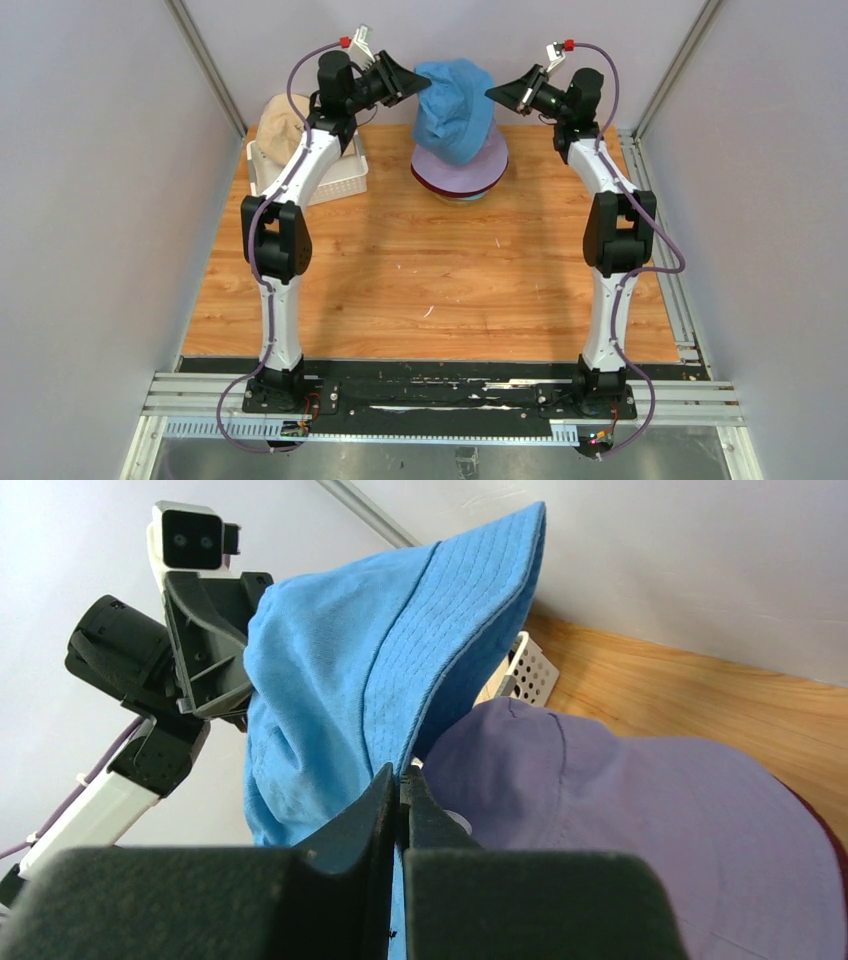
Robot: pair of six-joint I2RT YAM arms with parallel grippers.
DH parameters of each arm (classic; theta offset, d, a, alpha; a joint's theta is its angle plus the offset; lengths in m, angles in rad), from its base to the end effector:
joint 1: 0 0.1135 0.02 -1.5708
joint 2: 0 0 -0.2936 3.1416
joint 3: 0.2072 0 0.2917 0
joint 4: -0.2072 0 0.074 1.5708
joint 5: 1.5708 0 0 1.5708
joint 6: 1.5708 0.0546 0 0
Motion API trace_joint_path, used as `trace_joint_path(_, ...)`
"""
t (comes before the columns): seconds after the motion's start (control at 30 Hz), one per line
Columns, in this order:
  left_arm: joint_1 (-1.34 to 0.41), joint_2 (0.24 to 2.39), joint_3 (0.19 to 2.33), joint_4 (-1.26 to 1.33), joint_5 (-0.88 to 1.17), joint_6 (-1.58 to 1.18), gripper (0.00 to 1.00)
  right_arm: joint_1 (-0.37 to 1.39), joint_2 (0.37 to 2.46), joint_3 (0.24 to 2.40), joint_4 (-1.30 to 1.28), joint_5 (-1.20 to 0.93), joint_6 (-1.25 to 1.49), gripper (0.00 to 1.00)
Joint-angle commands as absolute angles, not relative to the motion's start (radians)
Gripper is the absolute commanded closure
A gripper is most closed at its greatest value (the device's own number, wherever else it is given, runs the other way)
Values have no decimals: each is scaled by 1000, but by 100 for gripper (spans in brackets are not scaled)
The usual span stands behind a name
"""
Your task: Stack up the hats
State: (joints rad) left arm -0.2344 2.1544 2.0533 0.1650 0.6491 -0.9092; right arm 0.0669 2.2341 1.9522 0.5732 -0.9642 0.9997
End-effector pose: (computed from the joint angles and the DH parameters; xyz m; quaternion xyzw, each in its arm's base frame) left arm 0.5653 -0.1689 0.3969 0.0048 0.6889 -0.5575 0.4632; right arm 0.5880 0.0844 0.3533 -0.0944 0.6397 0.5997 0.4714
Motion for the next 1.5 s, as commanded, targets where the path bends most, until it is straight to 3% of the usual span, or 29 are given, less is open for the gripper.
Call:
trace_joint_path(0.0,-254,2177,2132,119,631,-862,55,25,2169,1927,635,-970,991,99)
trace_joint_path(0.23,-259,2158,2168,-68,549,-725,34,-3,2167,1891,653,-975,994,99)
trace_joint_path(0.93,-221,1970,1911,-111,372,-609,31,-89,2158,1765,672,-977,992,99)
trace_joint_path(1.47,-230,1972,1795,82,480,-722,31,-79,2191,1797,721,-988,1052,99)
